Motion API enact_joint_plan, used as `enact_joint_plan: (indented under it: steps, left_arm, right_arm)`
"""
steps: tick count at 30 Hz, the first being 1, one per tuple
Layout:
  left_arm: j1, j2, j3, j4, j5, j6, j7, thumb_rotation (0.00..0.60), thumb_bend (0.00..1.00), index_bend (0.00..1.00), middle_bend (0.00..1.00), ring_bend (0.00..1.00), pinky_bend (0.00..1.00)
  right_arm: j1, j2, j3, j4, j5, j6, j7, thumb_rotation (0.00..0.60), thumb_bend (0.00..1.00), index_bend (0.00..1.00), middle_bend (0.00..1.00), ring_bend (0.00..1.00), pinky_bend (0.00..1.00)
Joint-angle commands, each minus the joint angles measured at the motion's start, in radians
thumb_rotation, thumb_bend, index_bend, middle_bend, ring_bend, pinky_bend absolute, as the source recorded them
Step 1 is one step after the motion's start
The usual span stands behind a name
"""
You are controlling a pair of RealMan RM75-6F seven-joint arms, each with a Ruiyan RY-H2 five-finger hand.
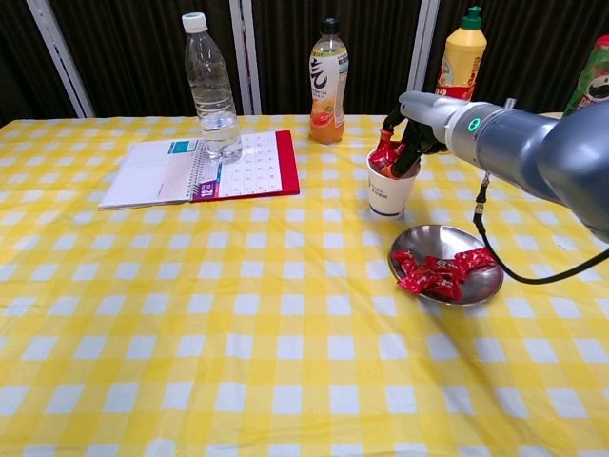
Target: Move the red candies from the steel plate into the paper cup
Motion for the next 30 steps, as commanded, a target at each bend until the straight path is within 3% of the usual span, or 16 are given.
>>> enact_joint_plan:
  steps: [1,20,25,30]
  left_arm:
    - [0.0,0.0,0.0,0.0,0.0,0.001,0.001,0.6,0.04,0.0,0.0,0.0,0.0]
    - [0.004,-0.002,0.002,0.007,0.007,0.011,0.003,0.6,0.04,0.0,0.0,0.0,0.0]
    - [0.004,-0.004,0.002,0.006,0.01,0.013,0.006,0.6,0.03,0.0,0.0,0.0,0.0]
    - [0.006,-0.005,0.003,0.01,0.016,0.018,0.004,0.6,0.04,0.0,0.0,0.0,0.0]
  right_arm:
    - [-0.003,0.006,0.0,-0.015,-0.007,0.011,0.003,0.6,0.31,0.39,0.81,0.9,1.0]
    - [-0.038,0.077,-0.003,-0.181,-0.033,0.119,-0.02,0.6,0.31,0.36,0.81,0.9,1.0]
    - [-0.071,0.123,-0.019,-0.295,-0.091,0.186,-0.018,0.6,0.31,0.36,0.81,0.9,1.0]
    - [-0.128,0.182,-0.083,-0.452,-0.132,0.252,-0.055,0.6,0.31,0.36,0.81,0.9,1.0]
